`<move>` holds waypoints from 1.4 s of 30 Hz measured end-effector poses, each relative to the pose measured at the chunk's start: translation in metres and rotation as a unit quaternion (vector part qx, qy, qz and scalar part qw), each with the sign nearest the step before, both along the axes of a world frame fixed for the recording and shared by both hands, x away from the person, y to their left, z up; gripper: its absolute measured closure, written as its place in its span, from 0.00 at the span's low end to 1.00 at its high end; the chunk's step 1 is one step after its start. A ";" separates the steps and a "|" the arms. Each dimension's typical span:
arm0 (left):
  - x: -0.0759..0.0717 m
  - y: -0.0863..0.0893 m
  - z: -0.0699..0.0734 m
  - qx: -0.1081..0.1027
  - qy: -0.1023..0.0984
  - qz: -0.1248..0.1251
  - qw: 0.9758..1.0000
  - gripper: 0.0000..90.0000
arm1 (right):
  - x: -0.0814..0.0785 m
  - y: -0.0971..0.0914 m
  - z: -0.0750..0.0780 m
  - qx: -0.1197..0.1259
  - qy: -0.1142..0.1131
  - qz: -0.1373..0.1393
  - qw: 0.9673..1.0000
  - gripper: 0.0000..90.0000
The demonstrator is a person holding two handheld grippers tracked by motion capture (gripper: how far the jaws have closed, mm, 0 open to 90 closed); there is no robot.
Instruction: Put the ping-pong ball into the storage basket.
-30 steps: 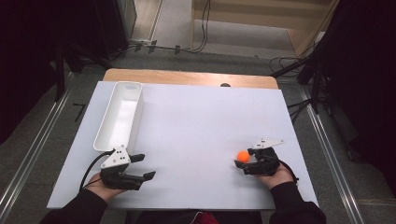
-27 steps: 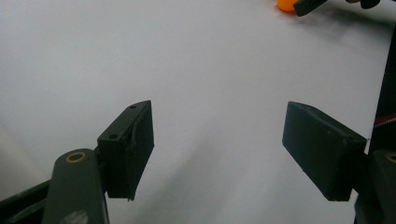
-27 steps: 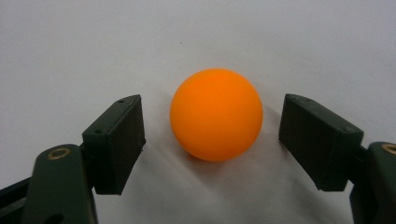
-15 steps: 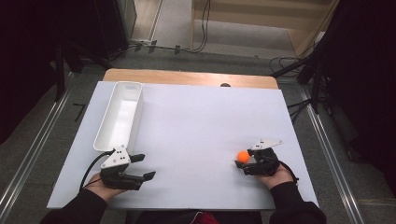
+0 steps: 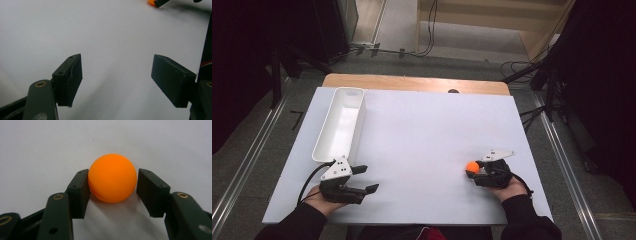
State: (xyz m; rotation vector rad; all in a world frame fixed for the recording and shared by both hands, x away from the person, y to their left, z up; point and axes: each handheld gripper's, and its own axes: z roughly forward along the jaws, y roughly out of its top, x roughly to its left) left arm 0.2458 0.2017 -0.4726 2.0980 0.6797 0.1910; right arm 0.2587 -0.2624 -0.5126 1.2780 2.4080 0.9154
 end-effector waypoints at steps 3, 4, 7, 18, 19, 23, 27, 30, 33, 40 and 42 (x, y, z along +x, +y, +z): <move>0.000 0.000 0.000 0.000 0.000 0.000 1.000 0.28 | 0.000 0.000 0.000 0.003 0.001 -0.005 1.000 0.52; 0.000 0.000 0.000 0.000 0.001 0.000 1.000 0.28 | 0.000 -0.001 0.000 0.004 0.002 -0.003 1.000 0.52; 0.000 0.000 0.000 0.000 0.001 0.000 1.000 0.28 | 0.000 -0.001 0.000 0.004 0.003 -0.003 1.000 0.52; 0.000 0.000 0.000 0.001 0.004 -0.001 1.000 0.28 | 0.000 -0.001 0.001 0.014 0.010 -0.009 1.000 0.53; 0.000 0.000 0.000 0.001 0.004 -0.001 1.000 0.28 | 0.000 -0.001 0.001 0.014 0.010 -0.009 1.000 0.53; 0.000 0.000 0.000 0.000 0.004 -0.001 1.000 0.28 | 0.000 -0.002 0.001 0.017 0.010 -0.009 1.000 0.53; 0.000 0.000 0.000 0.002 0.003 -0.002 1.000 0.28 | 0.000 -0.003 0.002 0.020 0.010 -0.005 1.000 0.53; 0.000 0.000 0.000 0.002 0.004 -0.002 1.000 0.28 | 0.001 -0.005 0.003 0.030 0.016 -0.007 0.999 0.53; 0.000 0.000 0.000 0.001 0.003 -0.001 1.000 0.28 | 0.001 -0.006 0.004 0.036 0.018 -0.007 0.999 0.53; 0.000 0.000 0.000 0.001 0.003 -0.001 1.000 0.28 | 0.000 -0.005 0.009 0.045 0.011 -0.002 0.999 0.54; 0.000 0.000 0.000 0.001 0.003 -0.001 1.000 0.28 | -0.001 -0.005 0.010 0.046 0.006 -0.001 0.999 0.54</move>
